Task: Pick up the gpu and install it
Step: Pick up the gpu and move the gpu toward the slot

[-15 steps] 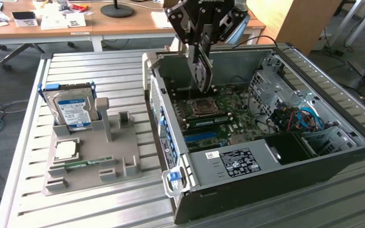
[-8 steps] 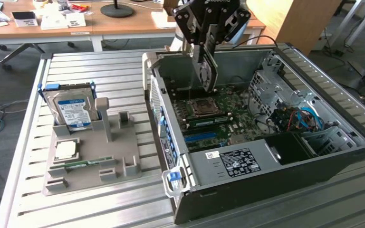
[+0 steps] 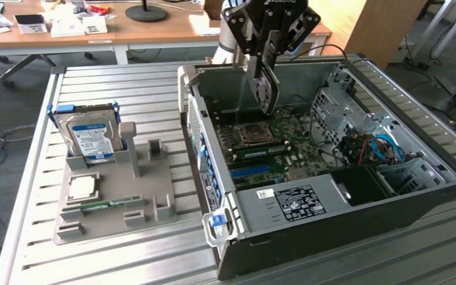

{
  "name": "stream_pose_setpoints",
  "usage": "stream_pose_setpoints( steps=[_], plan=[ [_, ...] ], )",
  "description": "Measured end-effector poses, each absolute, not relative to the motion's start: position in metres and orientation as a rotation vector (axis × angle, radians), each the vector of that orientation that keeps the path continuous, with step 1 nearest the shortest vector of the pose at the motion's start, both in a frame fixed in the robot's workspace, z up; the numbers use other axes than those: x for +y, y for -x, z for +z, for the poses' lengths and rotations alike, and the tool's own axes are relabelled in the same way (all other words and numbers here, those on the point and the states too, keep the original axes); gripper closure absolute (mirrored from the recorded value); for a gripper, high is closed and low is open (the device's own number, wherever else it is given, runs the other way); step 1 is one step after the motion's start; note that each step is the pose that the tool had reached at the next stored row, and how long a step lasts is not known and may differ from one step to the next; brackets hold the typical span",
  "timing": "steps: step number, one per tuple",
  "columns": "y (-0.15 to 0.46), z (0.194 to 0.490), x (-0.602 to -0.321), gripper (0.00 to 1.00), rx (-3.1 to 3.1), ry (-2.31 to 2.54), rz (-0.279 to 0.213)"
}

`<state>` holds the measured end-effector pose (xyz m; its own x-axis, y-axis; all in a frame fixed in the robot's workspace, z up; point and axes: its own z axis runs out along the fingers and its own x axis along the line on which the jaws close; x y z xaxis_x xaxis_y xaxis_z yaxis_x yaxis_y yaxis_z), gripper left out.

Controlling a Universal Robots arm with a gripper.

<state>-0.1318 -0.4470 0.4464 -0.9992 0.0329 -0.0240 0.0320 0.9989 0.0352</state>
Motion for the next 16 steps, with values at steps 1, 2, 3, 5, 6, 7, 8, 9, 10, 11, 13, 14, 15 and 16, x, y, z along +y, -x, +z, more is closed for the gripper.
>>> stream_pose_setpoints(
  steps=[1,2,3,5,6,7,8,9,10,11,13,14,15,16],
  plan=[
    [0.131,0.446,-0.447,0.73,3.116,-0.051,0.054],
    [0.129,0.446,-0.447,0.73,3.116,-0.051,0.054],
    [0.128,0.446,-0.447,0.73,3.116,-0.051,0.054],
    [0.125,0.446,-0.447,0.73,3.116,-0.051,0.054],
    [0.124,0.446,-0.447,0.73,3.116,-0.051,0.054],
    [0.122,0.446,-0.447,0.73,3.116,-0.051,0.054],
    [0.121,0.446,-0.447,0.73,3.116,-0.05,0.054],
    [0.119,0.446,-0.447,0.73,3.116,-0.051,0.054],
    [0.118,0.446,-0.447,0.73,3.116,-0.051,0.054],
    [0.117,0.446,-0.447,0.73,3.116,-0.051,0.054],
    [0.114,0.446,-0.447,0.73,3.116,-0.051,0.054],
    [0.113,0.446,-0.447,0.73,3.116,-0.051,0.054],
    [0.111,0.446,-0.447,0.73,3.116,-0.051,0.054],
    [0.11,0.446,-0.447,0.73,3.116,-0.051,0.054]
  ],
)
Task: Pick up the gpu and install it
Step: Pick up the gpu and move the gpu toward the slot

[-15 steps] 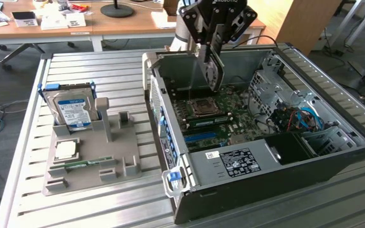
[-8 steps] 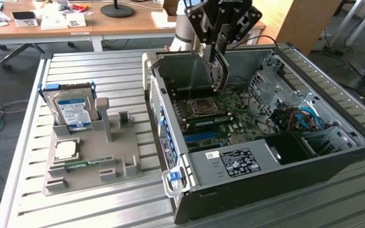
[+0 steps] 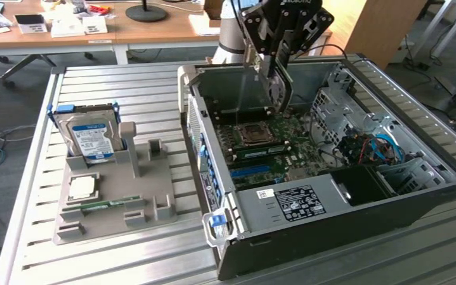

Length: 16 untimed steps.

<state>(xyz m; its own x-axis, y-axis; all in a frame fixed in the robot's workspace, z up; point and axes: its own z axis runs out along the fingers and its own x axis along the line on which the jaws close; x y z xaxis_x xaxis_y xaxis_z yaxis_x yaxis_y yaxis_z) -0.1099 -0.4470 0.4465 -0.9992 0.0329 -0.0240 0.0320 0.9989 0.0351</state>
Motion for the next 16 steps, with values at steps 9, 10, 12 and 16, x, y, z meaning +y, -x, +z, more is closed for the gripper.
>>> stream_pose_setpoints(
  steps=[9,10,12,16],
  plan=[
    [0.097,0.446,-0.447,0.73,3.116,-0.051,0.054],
    [0.096,0.446,-0.447,0.73,3.116,-0.051,0.054],
    [0.092,0.446,-0.447,0.73,3.116,-0.051,0.054],
    [0.086,0.446,-0.447,0.73,3.116,-0.05,0.054]
  ],
)
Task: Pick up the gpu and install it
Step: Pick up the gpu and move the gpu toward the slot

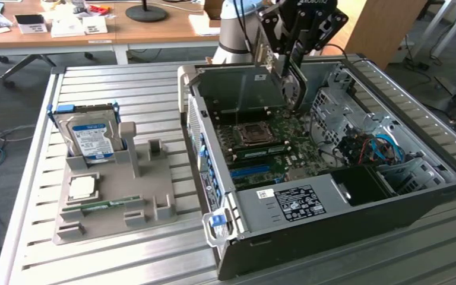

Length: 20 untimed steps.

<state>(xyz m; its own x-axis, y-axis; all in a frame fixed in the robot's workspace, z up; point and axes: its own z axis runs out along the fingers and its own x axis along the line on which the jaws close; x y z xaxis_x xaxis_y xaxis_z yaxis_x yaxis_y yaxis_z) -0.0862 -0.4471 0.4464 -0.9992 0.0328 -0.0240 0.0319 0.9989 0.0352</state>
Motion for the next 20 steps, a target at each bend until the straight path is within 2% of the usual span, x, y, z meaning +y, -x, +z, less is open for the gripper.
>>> stream_pose_setpoints(
  steps=[20],
  plan=[
    [0.047,0.446,-0.447,0.73,3.116,-0.051,0.054]
  ],
)
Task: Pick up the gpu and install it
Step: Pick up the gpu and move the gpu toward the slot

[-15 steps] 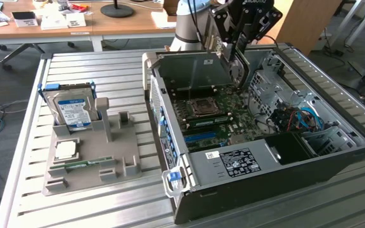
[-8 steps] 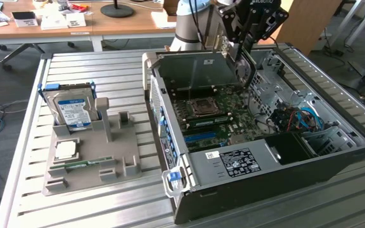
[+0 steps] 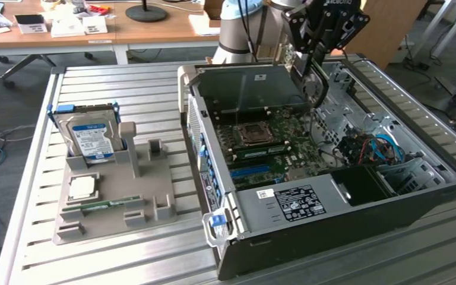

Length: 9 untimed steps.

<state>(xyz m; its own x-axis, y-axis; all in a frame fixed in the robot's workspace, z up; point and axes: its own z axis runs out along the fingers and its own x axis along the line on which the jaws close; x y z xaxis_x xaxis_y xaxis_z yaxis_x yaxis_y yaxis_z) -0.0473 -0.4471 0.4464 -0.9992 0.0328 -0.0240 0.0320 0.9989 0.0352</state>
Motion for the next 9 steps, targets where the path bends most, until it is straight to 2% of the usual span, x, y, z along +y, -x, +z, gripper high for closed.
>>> stream_pose_setpoints(
  steps=[9],
  plan=[
    [0.035,0.446,-0.447,0.73,3.116,-0.051,0.054]
  ],
)
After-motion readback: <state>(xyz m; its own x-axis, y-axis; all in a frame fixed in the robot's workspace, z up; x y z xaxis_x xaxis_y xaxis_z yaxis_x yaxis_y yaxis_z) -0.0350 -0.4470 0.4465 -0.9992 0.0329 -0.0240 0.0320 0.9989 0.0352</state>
